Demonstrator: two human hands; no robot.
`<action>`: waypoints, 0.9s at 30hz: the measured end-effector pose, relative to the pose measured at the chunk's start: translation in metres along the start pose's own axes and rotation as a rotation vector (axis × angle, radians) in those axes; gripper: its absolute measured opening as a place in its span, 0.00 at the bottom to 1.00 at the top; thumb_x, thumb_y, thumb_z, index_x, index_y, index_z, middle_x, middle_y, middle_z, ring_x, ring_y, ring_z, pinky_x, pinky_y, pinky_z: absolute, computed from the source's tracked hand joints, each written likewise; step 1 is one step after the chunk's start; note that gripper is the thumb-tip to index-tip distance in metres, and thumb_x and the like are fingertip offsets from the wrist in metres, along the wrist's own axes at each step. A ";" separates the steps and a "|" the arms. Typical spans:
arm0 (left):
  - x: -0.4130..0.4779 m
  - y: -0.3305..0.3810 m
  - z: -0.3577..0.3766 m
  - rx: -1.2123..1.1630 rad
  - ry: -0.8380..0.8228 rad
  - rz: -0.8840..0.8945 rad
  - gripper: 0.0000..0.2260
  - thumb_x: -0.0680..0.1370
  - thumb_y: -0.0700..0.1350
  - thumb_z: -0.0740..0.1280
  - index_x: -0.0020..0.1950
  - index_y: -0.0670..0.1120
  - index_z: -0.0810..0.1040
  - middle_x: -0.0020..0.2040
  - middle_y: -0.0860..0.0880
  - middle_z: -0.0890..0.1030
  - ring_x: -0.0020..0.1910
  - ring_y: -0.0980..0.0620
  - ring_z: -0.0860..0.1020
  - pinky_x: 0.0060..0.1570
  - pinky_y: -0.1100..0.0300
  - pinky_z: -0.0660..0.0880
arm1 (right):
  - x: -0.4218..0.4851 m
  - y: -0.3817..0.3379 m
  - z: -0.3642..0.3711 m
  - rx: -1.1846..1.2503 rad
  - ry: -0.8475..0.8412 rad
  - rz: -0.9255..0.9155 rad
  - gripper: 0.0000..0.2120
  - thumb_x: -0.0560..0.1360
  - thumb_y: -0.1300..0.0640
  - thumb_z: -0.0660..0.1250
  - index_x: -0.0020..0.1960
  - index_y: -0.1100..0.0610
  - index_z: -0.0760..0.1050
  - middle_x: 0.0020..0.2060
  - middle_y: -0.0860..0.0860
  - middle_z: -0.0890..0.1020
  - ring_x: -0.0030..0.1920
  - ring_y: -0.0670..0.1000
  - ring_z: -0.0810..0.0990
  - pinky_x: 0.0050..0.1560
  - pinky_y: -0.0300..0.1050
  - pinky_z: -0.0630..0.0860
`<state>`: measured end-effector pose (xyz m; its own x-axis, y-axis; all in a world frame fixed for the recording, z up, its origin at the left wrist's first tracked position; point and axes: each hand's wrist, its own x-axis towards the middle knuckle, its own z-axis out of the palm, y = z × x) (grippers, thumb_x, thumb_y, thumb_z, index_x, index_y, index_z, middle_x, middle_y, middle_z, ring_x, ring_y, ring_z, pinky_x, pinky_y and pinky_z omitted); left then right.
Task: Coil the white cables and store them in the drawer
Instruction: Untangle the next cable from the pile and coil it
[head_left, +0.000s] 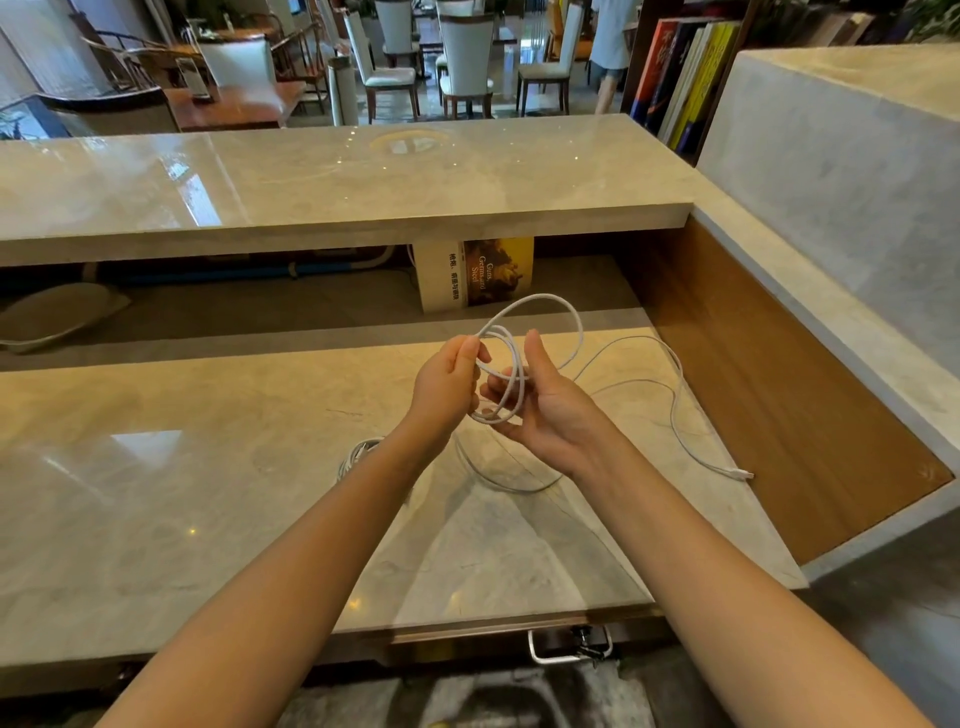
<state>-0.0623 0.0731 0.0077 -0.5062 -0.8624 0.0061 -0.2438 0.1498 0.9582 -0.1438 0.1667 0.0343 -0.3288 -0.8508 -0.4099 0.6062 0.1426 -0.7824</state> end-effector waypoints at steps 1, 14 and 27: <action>0.001 -0.001 -0.001 0.003 0.019 -0.002 0.14 0.82 0.49 0.52 0.43 0.48 0.74 0.39 0.43 0.75 0.36 0.48 0.72 0.35 0.58 0.72 | 0.000 0.001 0.000 0.003 -0.027 -0.030 0.14 0.76 0.49 0.63 0.42 0.60 0.77 0.35 0.53 0.82 0.42 0.50 0.81 0.43 0.47 0.78; 0.002 -0.004 0.000 -0.208 -0.008 -0.161 0.14 0.83 0.48 0.53 0.46 0.45 0.75 0.34 0.49 0.73 0.29 0.55 0.65 0.27 0.64 0.66 | 0.006 0.008 -0.004 -0.095 -0.005 -0.079 0.03 0.73 0.64 0.68 0.44 0.58 0.75 0.31 0.52 0.74 0.34 0.49 0.71 0.43 0.44 0.72; 0.012 -0.001 -0.017 -0.272 0.172 -0.048 0.12 0.82 0.45 0.55 0.41 0.47 0.73 0.32 0.50 0.68 0.28 0.55 0.65 0.27 0.63 0.64 | 0.005 0.005 -0.028 -1.333 0.199 -0.446 0.13 0.80 0.57 0.56 0.49 0.57 0.80 0.36 0.51 0.79 0.33 0.48 0.76 0.36 0.44 0.70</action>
<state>-0.0539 0.0545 0.0119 -0.3467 -0.9379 -0.0146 -0.0221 -0.0074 0.9997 -0.1632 0.1772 0.0151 -0.4707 -0.8822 0.0144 -0.6635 0.3431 -0.6648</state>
